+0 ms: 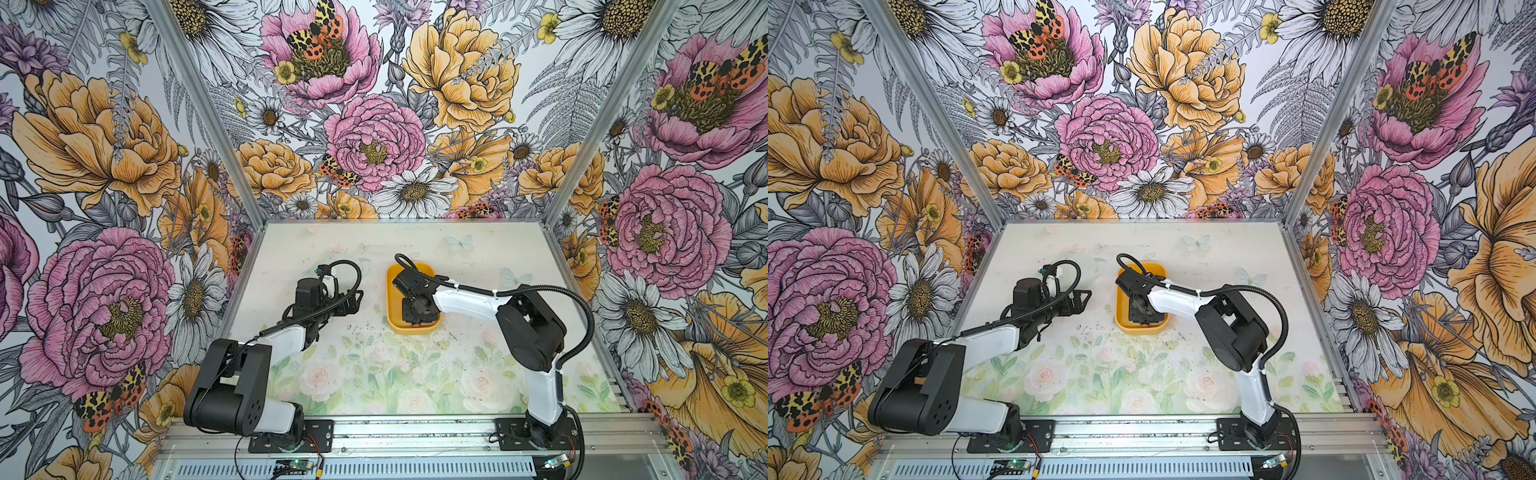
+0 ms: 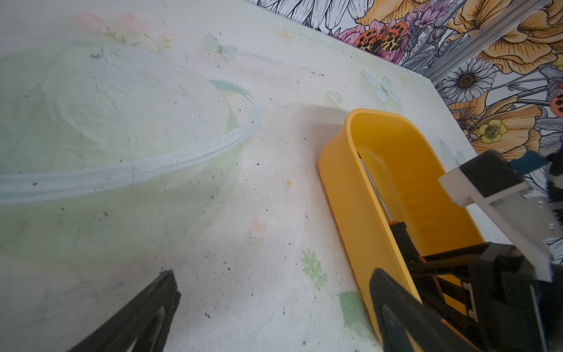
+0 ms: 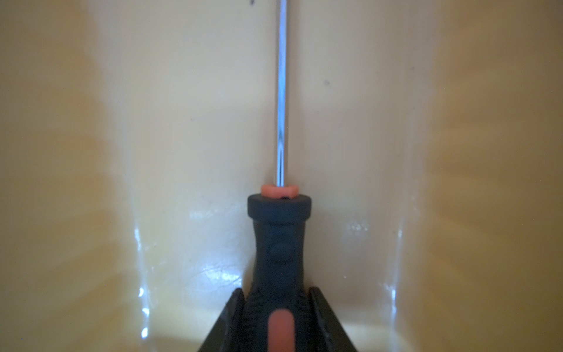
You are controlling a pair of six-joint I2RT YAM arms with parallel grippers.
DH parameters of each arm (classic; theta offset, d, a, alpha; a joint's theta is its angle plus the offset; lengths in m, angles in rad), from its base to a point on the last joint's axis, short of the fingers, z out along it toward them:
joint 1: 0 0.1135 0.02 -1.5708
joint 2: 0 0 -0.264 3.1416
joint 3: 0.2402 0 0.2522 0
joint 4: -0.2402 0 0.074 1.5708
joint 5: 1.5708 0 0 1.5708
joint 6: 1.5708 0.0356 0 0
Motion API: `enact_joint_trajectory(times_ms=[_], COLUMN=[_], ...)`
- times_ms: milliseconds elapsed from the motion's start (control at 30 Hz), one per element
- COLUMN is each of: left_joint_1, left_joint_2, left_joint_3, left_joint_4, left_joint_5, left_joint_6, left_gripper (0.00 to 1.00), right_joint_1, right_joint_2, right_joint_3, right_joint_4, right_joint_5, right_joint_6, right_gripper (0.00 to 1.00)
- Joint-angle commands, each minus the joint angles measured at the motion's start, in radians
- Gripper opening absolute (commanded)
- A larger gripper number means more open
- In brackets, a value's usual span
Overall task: Put the screwdriver in the bin
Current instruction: Place the screwdriver into the bin.
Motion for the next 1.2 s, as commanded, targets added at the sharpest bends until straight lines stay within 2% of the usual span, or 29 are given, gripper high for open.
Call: enact_joint_trajectory(times_ms=[0, 533, 700, 800, 1167], left_joint_1=[0.006, 0.005, 0.005, 0.004, 0.003], left_joint_2=[-0.006, -0.006, -0.008, -0.008, -0.051], left_joint_3=[-0.011, -0.011, -0.011, -0.011, -0.002], left_joint_4=[0.028, 0.028, 0.029, 0.028, 0.020], left_joint_5=[0.020, 0.021, 0.023, 0.021, 0.029], left_joint_6=[-0.016, -0.013, -0.013, -0.012, -0.032], left_gripper=[0.99, 0.99, 0.99, 0.99, 0.99], right_joint_1=[0.009, 0.010, 0.010, 0.010, 0.004], right_joint_2=[0.002, -0.002, -0.014, -0.034, -0.204], right_joint_3=[0.024, 0.048, 0.057, 0.058, 0.043], right_joint_4=[-0.023, -0.032, -0.035, -0.036, -0.053], right_joint_5=[0.004, -0.007, 0.000, 0.007, -0.041], right_joint_6=[-0.010, -0.041, -0.056, -0.061, -0.171], right_gripper=[0.37, 0.43, 0.51, 0.57, 0.59])
